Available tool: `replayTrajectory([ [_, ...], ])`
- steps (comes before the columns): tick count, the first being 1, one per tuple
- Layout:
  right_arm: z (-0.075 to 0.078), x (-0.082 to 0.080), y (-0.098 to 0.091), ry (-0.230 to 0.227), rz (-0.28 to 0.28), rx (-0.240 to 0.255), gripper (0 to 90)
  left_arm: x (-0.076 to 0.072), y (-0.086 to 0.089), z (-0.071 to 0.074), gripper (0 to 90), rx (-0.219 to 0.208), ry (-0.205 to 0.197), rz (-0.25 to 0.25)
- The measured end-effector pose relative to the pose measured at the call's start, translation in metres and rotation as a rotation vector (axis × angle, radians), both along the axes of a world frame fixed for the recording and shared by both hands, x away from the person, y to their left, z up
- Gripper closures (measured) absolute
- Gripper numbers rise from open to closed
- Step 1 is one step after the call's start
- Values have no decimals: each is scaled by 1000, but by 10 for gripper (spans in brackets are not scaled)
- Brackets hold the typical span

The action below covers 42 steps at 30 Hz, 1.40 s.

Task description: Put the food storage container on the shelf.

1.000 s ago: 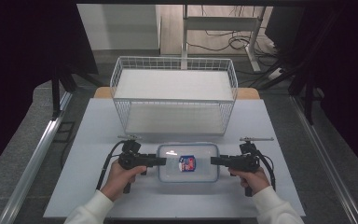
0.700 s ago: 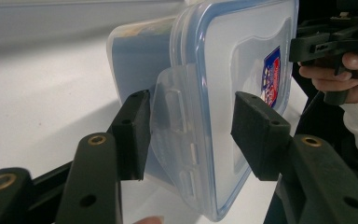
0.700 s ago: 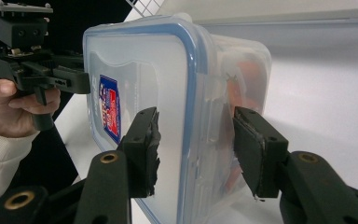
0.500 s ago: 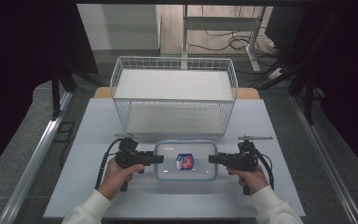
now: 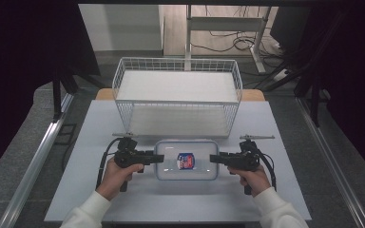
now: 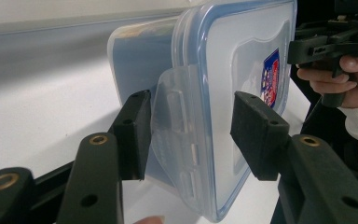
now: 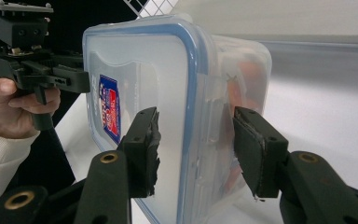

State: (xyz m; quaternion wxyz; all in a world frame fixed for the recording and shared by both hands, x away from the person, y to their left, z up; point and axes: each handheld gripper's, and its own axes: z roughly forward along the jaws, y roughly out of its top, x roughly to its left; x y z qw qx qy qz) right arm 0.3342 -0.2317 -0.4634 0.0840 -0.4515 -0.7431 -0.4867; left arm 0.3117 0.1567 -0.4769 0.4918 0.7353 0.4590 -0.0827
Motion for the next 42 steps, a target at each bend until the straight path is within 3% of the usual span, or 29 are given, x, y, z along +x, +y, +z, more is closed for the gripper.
replayTrajectory([
  [10, 3, 7, 4, -22, 1, -2, 518, 6, 4, 0, 491, -9, 4, 7],
  [23, 4, 27, 15, -29, -1, -14, 519, 26, 15, -8, 493, -42, 36, 19],
  [27, 1, 35, 18, -23, 0, -2, 518, 33, 19, -3, 493, -25, 13, 19],
  [32, 0, 46, 23, -26, 1, -12, 518, 45, 24, -7, 495, -40, 25, 26],
  [42, -3, 68, 33, -28, 5, 0, 518, 65, 33, -3, 494, -19, 4, 38],
])
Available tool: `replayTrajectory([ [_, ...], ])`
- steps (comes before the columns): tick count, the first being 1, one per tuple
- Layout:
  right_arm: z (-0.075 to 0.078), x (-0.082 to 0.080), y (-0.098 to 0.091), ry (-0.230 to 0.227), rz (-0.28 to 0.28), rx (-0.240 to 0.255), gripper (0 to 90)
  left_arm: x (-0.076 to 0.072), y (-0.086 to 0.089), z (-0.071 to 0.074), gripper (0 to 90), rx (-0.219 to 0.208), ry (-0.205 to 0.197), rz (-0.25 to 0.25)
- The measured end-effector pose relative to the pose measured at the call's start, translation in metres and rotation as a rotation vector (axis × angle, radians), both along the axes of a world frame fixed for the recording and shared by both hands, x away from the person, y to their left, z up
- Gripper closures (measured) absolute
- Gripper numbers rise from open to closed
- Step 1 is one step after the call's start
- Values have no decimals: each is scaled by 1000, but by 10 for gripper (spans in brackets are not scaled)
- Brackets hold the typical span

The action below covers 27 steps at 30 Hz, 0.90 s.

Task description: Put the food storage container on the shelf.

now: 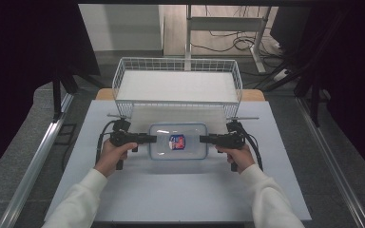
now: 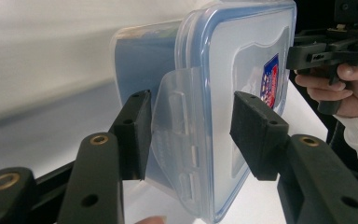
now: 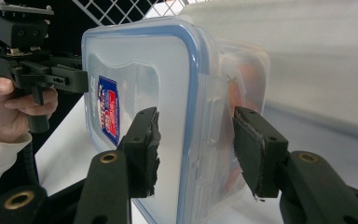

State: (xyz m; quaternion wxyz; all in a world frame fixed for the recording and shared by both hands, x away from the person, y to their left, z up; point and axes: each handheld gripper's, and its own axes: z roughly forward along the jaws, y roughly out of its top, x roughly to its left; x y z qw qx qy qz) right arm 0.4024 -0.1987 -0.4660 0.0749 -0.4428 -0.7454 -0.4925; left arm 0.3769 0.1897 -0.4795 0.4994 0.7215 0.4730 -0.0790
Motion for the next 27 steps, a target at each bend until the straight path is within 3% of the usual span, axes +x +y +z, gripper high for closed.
replayTrajectory([
  [12, -2, 28, 7, -25, -11, 9, 517, 26, 5, 0, 493, -13, -10, 44],
  [16, -7, 37, 8, -34, -24, -16, 516, 32, 3, -3, 493, -2, -19, 53],
  [19, -10, 39, 8, -17, -31, -12, 515, 36, 1, -10, 492, -34, 16, 64],
  [20, -14, 41, 8, -24, -35, -15, 515, 38, 2, -12, 491, -16, 11, 53],
  [24, -19, 43, 8, -23, -44, -8, 513, 40, 3, -17, 490, -48, 31, 69],
  [27, -20, 43, 9, -17, -68, 3, 508, 41, 5, -21, 488, -47, 22, 93],
])
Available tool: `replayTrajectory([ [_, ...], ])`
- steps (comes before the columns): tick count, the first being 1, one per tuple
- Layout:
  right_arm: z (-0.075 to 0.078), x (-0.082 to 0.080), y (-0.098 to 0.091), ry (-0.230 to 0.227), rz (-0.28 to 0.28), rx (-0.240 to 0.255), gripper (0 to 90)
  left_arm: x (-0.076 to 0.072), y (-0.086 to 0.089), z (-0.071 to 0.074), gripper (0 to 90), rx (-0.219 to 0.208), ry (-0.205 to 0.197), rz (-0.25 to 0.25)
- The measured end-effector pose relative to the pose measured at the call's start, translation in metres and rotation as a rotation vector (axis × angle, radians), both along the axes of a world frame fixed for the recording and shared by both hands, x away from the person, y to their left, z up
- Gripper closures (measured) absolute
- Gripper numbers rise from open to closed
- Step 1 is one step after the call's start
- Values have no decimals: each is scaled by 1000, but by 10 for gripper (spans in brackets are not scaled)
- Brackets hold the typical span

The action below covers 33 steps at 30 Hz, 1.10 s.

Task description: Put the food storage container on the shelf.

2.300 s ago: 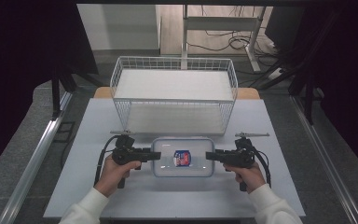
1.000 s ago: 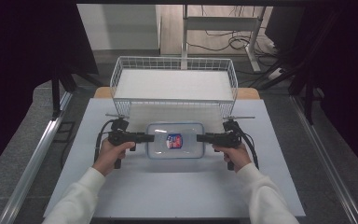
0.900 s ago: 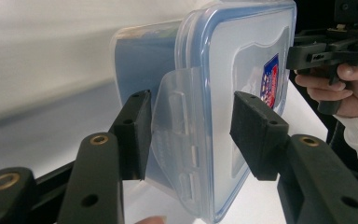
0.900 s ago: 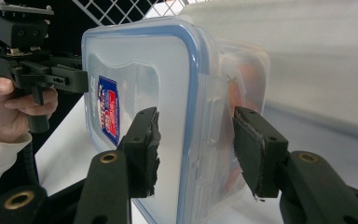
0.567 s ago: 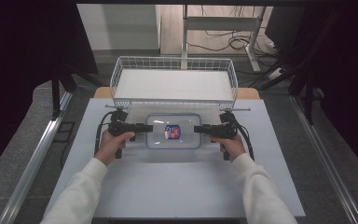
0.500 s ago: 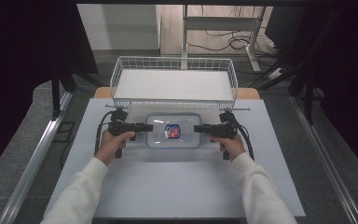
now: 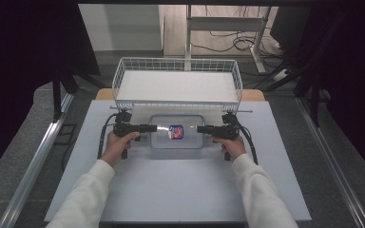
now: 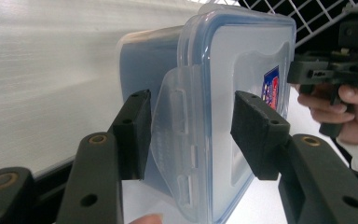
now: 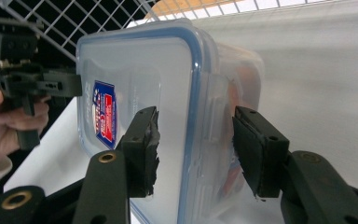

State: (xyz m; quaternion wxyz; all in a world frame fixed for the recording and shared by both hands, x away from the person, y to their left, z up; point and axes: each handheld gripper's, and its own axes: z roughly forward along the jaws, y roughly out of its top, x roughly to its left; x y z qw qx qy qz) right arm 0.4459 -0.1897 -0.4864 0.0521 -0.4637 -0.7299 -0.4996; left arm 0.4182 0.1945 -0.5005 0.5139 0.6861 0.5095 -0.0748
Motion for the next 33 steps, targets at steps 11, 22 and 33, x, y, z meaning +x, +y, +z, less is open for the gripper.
replayTrajectory([
  [11, -2, -3, 7, -19, -109, -14, 517, 1, -6, -4, 463, 12, -1, 91],
  [22, 18, -34, 9, -178, -93, -106, 395, -25, -1, 22, 331, 96, -111, 115],
  [33, 29, -96, 20, -329, 108, -322, 634, -99, -5, 31, 275, 230, -205, -17],
])
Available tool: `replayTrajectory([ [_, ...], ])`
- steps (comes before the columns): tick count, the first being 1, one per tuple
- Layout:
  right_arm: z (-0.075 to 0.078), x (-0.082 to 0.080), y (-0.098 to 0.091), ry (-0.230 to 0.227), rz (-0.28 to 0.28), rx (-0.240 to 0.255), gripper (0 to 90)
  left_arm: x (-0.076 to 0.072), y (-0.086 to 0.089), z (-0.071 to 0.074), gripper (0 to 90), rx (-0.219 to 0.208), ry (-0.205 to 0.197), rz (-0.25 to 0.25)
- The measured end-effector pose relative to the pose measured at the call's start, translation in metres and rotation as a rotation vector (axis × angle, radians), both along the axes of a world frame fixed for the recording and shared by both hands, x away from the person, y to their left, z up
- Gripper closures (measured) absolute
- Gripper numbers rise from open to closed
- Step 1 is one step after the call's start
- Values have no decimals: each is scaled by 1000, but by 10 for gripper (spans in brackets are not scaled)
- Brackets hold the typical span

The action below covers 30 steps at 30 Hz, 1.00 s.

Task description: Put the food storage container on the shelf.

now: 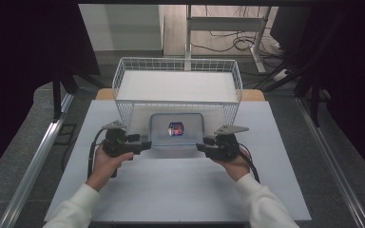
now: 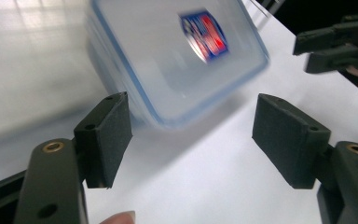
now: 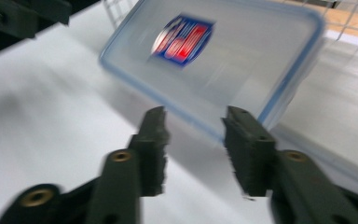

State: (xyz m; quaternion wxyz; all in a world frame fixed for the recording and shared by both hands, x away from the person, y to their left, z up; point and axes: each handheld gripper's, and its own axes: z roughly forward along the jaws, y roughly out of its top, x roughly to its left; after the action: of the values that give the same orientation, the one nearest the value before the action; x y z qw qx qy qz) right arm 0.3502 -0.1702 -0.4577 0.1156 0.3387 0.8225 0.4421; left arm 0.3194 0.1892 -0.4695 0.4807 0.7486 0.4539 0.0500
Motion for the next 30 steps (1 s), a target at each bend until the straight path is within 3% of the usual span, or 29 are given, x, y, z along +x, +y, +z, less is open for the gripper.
replayTrajectory([
  [2, -1, -7, 2, -3, 18, -31, 702, -12, -1, -3, 267, 21, -5, -10],
  [5, -5, -15, 7, -20, 46, -69, 778, -27, -2, -7, 262, 102, -24, -32],
  [10, -18, -17, 21, -20, 85, -139, 888, -48, -2, -13, 259, 133, -17, -72],
  [16, -33, -12, 49, -9, 123, -207, 891, -66, 0, -16, 257, 123, -7, -80],
  [21, -45, 0, 67, -25, 104, -265, 892, -74, -3, -20, 252, 165, -16, -96],
  [30, -56, 17, 86, -25, 74, -287, 893, -71, 0, -22, 247, 146, 6, -95],
])
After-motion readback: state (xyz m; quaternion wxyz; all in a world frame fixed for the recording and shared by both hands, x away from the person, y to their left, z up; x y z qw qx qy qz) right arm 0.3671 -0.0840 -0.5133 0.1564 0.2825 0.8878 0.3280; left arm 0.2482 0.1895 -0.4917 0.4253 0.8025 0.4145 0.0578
